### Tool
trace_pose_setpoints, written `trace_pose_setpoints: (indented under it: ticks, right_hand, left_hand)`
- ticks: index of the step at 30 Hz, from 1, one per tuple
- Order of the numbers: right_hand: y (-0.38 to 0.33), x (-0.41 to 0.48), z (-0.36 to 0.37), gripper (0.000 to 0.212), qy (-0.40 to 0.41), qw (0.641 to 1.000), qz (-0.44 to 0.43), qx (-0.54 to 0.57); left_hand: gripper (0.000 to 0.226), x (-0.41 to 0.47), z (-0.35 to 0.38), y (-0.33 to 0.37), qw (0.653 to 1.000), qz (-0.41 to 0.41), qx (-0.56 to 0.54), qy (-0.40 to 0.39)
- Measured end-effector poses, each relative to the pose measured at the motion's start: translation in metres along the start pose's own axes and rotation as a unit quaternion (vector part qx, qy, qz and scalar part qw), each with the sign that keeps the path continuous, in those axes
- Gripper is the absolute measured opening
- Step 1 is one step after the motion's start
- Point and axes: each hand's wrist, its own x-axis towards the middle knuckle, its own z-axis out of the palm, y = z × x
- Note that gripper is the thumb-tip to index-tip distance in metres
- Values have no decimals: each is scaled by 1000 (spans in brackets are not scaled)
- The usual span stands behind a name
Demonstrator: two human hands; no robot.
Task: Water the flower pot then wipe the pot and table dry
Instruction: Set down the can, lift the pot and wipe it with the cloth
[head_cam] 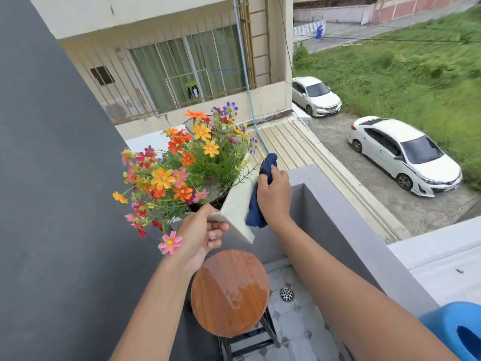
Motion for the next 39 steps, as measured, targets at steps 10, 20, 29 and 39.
trace_pose_setpoints:
  ticks: [10,20,29,39]
  right_hand:
    - [-13,-42,7,34,-15,995,-25,96]
    - [-23,9,1,19,26,997,-57,47]
    - [-7,-15,5,33,-14,999,-4,41]
    - [-52,-43,0,10,-7,984,-144,100]
  left_hand:
    - [20,15,2,-13,999,-8,28,32]
    - [22,1,1,-8,999,3,-32,-25]
    - [23,2,-4,-12,999,26,19,19]
    - [20,4,-1,-10,999,31,-26,6]
